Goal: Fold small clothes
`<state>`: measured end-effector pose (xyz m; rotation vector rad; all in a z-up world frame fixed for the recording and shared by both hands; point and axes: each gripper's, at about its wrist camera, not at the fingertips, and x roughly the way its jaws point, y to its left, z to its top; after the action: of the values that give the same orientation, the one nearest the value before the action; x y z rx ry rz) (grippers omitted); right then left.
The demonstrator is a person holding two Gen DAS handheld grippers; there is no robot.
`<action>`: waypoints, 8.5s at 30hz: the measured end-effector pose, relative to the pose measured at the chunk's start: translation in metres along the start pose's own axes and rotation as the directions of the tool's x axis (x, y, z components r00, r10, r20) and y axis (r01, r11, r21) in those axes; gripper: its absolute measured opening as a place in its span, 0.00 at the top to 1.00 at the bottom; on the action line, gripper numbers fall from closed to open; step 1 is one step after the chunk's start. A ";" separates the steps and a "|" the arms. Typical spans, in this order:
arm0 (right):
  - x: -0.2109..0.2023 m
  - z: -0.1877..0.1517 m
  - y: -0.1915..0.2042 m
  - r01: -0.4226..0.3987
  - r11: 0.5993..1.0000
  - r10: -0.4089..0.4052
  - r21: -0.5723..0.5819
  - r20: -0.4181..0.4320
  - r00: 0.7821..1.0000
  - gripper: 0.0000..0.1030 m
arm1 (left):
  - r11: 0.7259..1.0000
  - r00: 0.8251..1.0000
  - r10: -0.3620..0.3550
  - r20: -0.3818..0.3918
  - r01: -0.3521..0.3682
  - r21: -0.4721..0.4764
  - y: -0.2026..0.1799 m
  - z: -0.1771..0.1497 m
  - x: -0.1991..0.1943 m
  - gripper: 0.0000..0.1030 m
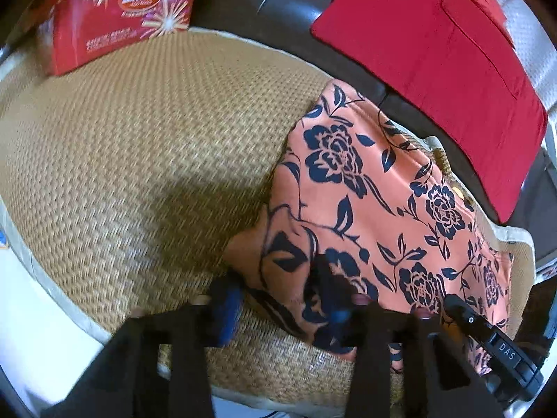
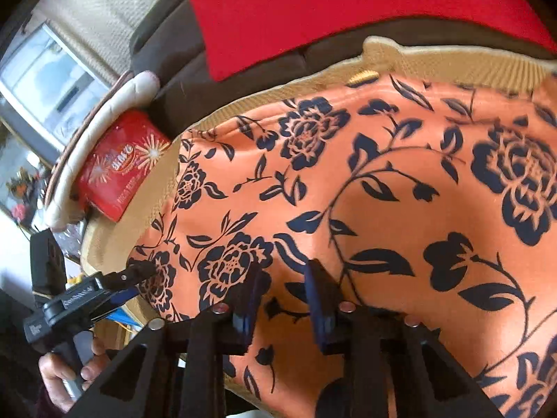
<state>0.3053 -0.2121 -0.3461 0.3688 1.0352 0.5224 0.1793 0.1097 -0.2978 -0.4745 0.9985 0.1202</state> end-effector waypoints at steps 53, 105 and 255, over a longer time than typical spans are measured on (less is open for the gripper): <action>-0.146 0.006 -0.198 -0.423 0.772 0.298 0.475 0.318 0.900 0.24 | 0.534 0.960 -0.249 -0.128 0.246 0.809 -0.301 -0.108 -0.015 0.70; -0.080 0.057 -0.090 -0.027 0.984 0.008 0.177 0.107 0.994 0.77 | 0.727 0.989 -0.144 -0.032 0.128 0.675 -0.193 -0.038 0.015 0.51; -0.155 0.003 -0.088 0.078 0.977 -0.108 0.201 0.143 0.984 0.84 | 0.620 0.971 -0.155 0.182 -0.048 0.783 -0.211 -0.071 0.016 0.38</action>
<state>0.2656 -0.3725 -0.2802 0.5231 0.9513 0.3042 0.1976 -0.1112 -0.2738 0.3318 0.7040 -0.3181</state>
